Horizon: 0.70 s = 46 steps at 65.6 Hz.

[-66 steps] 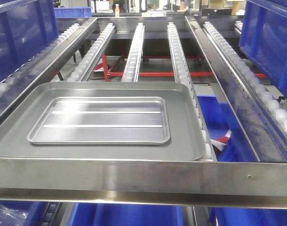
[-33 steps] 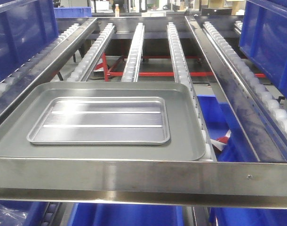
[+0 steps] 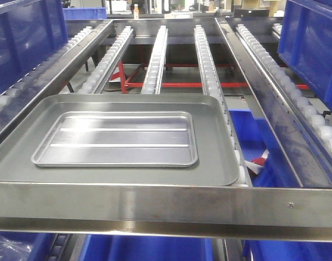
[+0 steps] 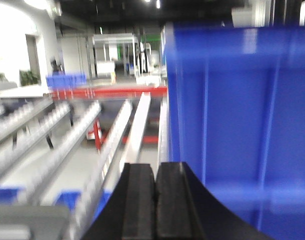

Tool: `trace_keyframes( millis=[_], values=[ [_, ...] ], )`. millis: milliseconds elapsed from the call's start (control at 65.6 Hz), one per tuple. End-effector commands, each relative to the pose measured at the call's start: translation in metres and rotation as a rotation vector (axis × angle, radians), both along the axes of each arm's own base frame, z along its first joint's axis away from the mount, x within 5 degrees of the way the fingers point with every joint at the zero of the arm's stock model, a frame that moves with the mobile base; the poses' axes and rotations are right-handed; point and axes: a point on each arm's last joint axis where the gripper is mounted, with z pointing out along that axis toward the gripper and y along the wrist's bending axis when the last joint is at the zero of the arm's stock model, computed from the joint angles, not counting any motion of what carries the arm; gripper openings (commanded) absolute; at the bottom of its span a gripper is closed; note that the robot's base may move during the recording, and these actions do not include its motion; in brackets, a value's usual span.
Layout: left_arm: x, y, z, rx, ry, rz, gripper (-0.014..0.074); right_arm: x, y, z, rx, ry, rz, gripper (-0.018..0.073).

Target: Grab silver tray and place in blue box

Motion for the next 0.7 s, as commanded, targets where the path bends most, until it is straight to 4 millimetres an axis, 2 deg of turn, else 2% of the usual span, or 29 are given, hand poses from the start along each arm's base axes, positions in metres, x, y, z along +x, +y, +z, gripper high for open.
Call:
trace_keyframes(
  millis=[0, 92, 137, 290, 351, 503, 686],
  values=[
    [0.008, -0.001, 0.039, 0.018, 0.057, 0.000, -0.0081, 0.002, 0.000, 0.038, 0.004, -0.047, 0.000, 0.0053],
    [0.025, -0.004, 0.058, 0.013, 0.151, -0.011, -0.0022, 0.014, 0.000, 0.059, 0.006, -0.006, 0.001, 0.0114],
    [0.037, -0.006, 0.064, 0.003, 0.196, -0.020, 0.0038, 0.024, -0.001, 0.066, 0.007, 0.040, 0.000, 0.0176],
    [0.069, -0.013, 0.062, -0.024, 0.321, -0.059, 0.0288, 0.051, 0.004, 0.080, 0.006, 0.150, 0.058, 0.0393],
    [0.080, -0.017, 0.059, 0.002, 0.353, -0.093, 0.0342, 0.064, 0.011, 0.084, 0.000, 0.194, 0.120, 0.0445],
    [0.105, -0.041, 0.046, 0.072, 0.450, -0.231, 0.0346, 0.098, 0.044, 0.085, -0.038, 0.329, 0.320, 0.0461],
    [0.136, -0.090, 0.040, 0.144, 0.552, -0.423, 0.0346, 0.148, 0.111, 0.068, -0.129, 0.541, 0.534, 0.0457]
  ],
)
